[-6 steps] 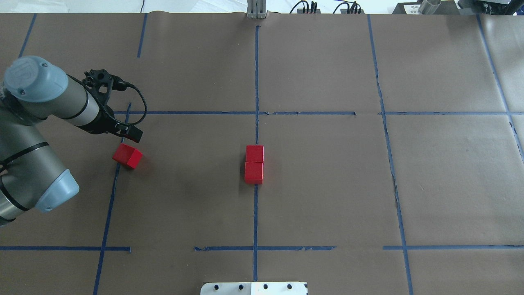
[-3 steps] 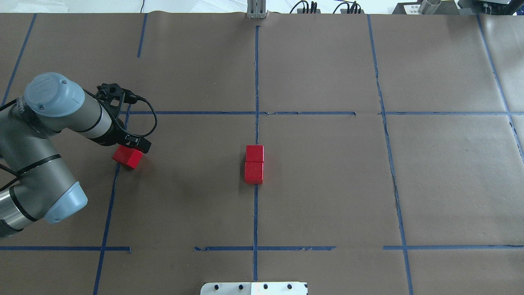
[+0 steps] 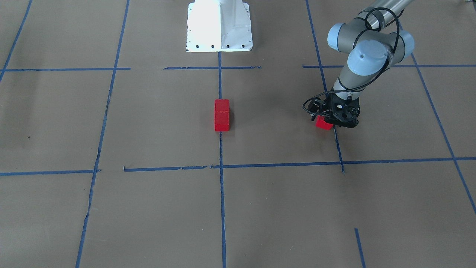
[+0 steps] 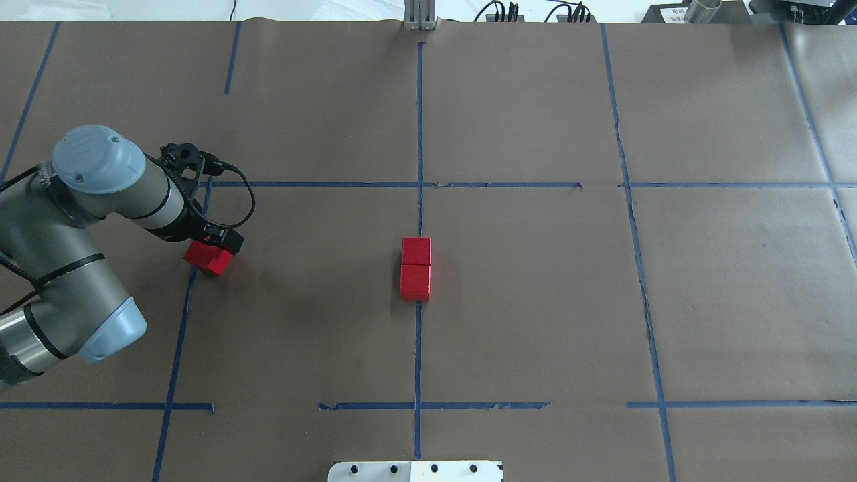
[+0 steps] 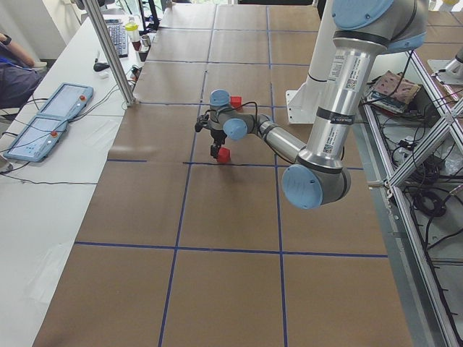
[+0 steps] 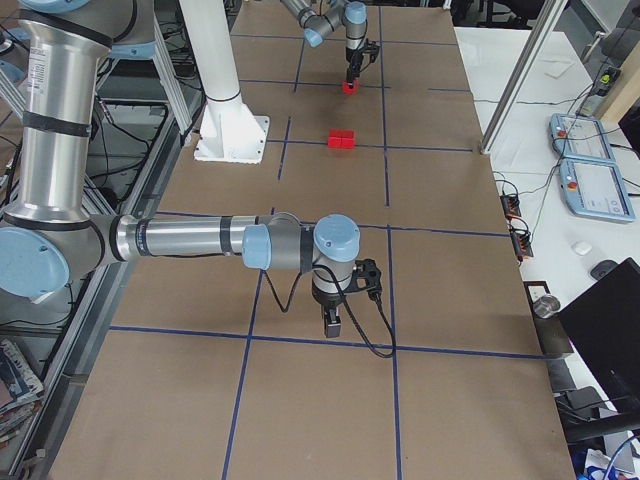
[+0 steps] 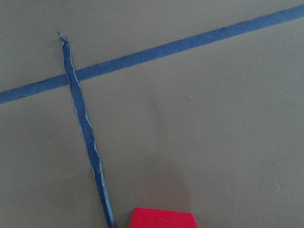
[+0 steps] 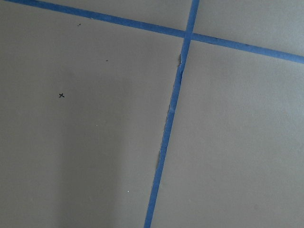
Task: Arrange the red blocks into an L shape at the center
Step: 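Reach the left gripper to the remaining red cube and grasp it, then carry the red cube with the left gripper toward the two-cube column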
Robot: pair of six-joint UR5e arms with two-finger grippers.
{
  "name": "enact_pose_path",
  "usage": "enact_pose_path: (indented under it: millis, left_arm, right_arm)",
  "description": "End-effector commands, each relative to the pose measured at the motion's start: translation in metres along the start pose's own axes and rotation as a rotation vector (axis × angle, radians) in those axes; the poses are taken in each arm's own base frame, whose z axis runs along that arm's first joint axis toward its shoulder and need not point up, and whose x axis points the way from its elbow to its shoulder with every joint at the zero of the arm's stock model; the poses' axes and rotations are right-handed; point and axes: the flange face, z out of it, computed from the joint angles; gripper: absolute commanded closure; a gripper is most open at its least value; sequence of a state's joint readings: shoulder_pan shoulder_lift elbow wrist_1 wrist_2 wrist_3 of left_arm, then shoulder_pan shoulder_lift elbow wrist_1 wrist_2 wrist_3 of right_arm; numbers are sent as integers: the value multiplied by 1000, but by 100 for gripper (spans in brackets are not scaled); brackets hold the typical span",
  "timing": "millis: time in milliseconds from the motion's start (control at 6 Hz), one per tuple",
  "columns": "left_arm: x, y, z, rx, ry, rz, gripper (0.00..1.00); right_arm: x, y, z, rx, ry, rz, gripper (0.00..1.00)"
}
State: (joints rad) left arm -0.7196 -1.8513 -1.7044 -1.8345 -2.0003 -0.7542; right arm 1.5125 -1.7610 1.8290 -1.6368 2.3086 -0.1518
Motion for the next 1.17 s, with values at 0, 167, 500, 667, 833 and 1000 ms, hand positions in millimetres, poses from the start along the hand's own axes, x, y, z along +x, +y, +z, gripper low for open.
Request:
enact_pose_path:
  millis: [0,167,500,667,833,1000]
  left_arm:
    - [0,2,13,-20,-10,-7,7]
    - [6,4,17,-27,-8,-6,20]
    - [13,2,12,-33,8,2,76]
    - [30,-17,-6,-28,28,-12,92]
    - [44,-42,-36,-14,15,-109,92]
    - [66,-51,-61,-14,8,-312,92]
  right_arm:
    - [0,0,0,0,0,0,0]
    - [0,0,0,1,0,-1,0]
    - [0,0,0,1,0,-1,0]
    - [0,0,0,2,0,-2,0]
    - [0,0,0,1,0,-1,0]
    - [0,0,0,1,0,-1,0]
